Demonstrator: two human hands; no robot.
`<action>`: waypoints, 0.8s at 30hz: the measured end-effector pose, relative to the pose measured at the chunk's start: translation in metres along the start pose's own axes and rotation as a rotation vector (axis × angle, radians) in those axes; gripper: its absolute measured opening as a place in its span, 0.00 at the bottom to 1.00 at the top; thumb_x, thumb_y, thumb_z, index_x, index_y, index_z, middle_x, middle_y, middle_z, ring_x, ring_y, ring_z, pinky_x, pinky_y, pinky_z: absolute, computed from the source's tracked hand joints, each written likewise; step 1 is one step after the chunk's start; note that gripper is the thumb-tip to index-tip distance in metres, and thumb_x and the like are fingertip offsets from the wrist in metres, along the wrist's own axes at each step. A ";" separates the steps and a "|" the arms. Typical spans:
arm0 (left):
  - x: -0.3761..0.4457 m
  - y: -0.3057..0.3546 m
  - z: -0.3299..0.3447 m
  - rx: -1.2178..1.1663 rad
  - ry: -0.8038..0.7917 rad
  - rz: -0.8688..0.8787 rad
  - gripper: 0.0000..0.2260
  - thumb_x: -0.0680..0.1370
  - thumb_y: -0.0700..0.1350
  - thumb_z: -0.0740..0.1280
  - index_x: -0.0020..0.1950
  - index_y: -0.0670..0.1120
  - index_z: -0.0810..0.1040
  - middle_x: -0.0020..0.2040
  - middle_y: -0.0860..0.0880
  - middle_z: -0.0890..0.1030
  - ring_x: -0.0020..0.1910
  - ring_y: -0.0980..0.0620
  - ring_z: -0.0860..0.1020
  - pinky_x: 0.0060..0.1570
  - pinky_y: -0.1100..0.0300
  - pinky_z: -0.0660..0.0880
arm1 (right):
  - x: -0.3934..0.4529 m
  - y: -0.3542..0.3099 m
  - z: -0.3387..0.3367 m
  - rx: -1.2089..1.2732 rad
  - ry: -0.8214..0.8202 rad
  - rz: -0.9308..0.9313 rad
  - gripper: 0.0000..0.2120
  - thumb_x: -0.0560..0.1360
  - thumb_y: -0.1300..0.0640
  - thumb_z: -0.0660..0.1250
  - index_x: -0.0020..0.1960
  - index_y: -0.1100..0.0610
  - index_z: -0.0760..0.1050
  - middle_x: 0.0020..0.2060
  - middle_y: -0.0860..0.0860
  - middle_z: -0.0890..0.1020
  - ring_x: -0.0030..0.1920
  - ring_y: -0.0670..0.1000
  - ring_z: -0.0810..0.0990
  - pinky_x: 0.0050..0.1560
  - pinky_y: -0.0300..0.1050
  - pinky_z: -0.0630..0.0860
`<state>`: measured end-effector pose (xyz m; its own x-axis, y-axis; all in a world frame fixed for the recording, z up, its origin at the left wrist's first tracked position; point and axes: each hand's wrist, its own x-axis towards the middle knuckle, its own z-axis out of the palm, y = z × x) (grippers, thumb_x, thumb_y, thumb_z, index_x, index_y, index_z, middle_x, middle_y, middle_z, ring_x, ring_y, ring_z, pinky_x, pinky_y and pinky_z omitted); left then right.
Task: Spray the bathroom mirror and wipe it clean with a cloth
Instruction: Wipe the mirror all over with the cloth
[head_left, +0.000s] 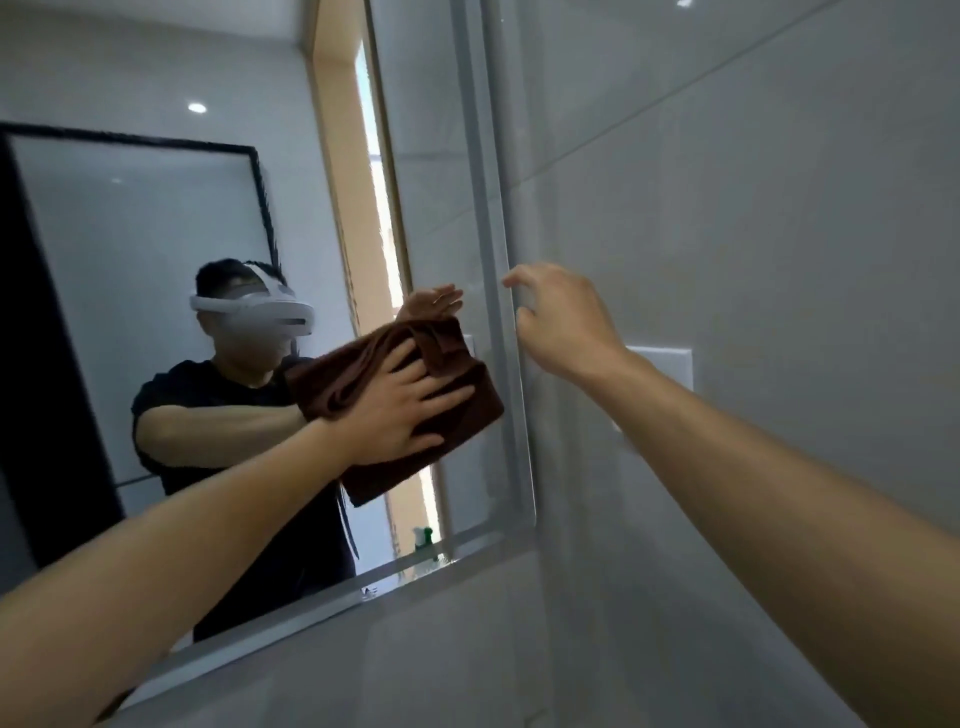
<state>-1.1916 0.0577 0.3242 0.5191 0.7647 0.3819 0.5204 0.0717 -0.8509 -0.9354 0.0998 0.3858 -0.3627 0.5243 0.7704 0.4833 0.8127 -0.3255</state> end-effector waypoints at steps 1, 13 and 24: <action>0.009 -0.020 -0.010 0.005 0.019 -0.071 0.31 0.77 0.62 0.62 0.78 0.51 0.66 0.77 0.46 0.66 0.77 0.40 0.63 0.75 0.37 0.51 | -0.001 0.001 -0.001 0.005 0.010 0.001 0.24 0.75 0.68 0.59 0.69 0.55 0.74 0.68 0.53 0.76 0.67 0.55 0.74 0.65 0.49 0.72; 0.035 0.093 0.025 -0.057 0.122 -0.526 0.29 0.79 0.52 0.61 0.79 0.45 0.62 0.76 0.43 0.67 0.74 0.40 0.66 0.74 0.38 0.48 | -0.034 0.015 0.022 0.032 0.019 0.008 0.22 0.76 0.67 0.60 0.68 0.55 0.74 0.68 0.52 0.76 0.68 0.53 0.74 0.67 0.46 0.69; -0.039 0.181 0.065 -0.056 -0.215 0.062 0.33 0.70 0.56 0.73 0.73 0.48 0.73 0.72 0.47 0.74 0.72 0.41 0.70 0.77 0.41 0.38 | -0.074 0.020 0.057 0.036 -0.087 0.022 0.21 0.77 0.65 0.61 0.69 0.55 0.73 0.68 0.52 0.75 0.67 0.53 0.74 0.67 0.49 0.71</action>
<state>-1.1618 0.0829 0.1316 0.3977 0.8860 0.2384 0.5318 -0.0109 -0.8468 -0.9444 0.0919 0.2903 -0.4205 0.5613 0.7128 0.4637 0.8082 -0.3629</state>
